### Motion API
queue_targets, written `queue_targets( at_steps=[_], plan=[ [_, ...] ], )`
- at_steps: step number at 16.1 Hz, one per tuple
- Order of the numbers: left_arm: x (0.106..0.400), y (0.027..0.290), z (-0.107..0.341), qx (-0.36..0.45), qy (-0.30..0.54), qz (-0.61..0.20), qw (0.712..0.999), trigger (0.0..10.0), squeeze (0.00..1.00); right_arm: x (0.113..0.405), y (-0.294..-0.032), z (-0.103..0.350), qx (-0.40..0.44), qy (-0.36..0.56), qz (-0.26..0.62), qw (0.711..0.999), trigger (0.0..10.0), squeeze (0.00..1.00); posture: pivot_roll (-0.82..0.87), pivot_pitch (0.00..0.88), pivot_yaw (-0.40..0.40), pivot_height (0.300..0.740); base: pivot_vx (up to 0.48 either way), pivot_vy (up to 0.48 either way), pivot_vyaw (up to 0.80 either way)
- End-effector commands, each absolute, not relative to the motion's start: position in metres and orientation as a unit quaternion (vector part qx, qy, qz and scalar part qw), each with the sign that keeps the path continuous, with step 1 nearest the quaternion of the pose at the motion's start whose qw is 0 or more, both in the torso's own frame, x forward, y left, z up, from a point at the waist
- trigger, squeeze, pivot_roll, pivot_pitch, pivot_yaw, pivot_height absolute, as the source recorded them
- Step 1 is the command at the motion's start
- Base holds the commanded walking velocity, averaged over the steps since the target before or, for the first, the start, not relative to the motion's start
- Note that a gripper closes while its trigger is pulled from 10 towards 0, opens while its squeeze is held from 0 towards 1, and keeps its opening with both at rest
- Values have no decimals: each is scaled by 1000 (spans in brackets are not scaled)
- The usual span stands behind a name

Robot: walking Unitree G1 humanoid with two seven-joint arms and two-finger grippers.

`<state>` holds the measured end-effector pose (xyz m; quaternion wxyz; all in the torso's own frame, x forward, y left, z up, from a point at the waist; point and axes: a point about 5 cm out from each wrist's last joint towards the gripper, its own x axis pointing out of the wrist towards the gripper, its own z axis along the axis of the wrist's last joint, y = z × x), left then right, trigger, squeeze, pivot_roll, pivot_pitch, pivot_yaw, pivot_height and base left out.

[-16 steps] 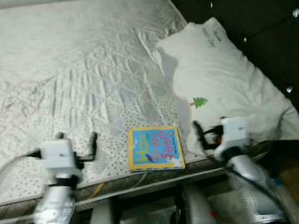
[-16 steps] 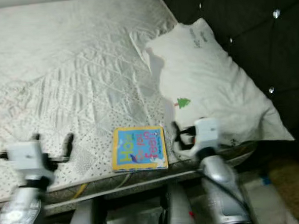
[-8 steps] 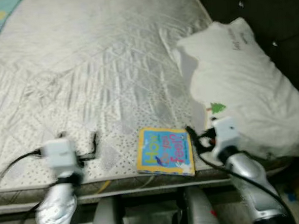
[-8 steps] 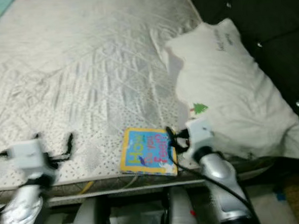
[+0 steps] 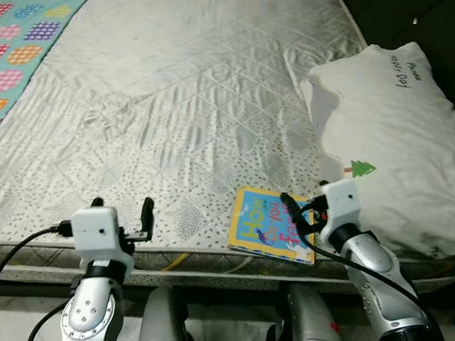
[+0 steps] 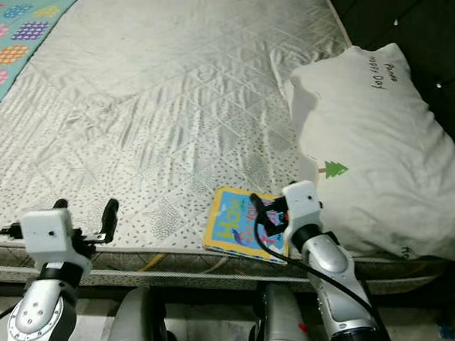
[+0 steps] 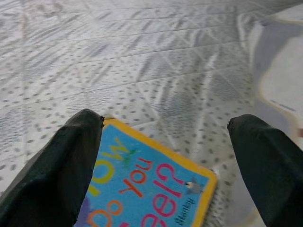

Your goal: Clean up the room

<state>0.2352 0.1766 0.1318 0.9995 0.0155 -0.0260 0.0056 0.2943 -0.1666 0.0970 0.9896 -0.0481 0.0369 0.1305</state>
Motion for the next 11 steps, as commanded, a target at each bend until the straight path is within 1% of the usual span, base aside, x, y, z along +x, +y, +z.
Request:
queue_targets(
  at_steps=[1, 4, 10, 11],
  plan=[
    [235, 178, 129, 20, -20, 4, 1000, 10000, 0, 295, -169, 94, -44, 41, 121, 991, 10000, 0, 25, 154, -5, 602, 0, 0, 0],
    [233, 180, 129, 22, -19, 4, 1000, 10000, 0, 292, -174, 86, -20, 53, 103, 993, 10000, 0, 27, 159, -3, 602, 0, 0, 0],
    [232, 178, 128, 24, -15, -1, 1000, 10000, 0, 287, -178, 80, -10, 59, 99, 993, 10000, 0, 30, 169, 4, 534, 0, 0, 0],
    [231, 178, 128, 25, -14, -3, 1000, 10000, 0, 287, -179, 79, -21, 66, 102, 992, 10000, 0, 33, 175, 4, 534, 0, 0, 0]
  ],
)
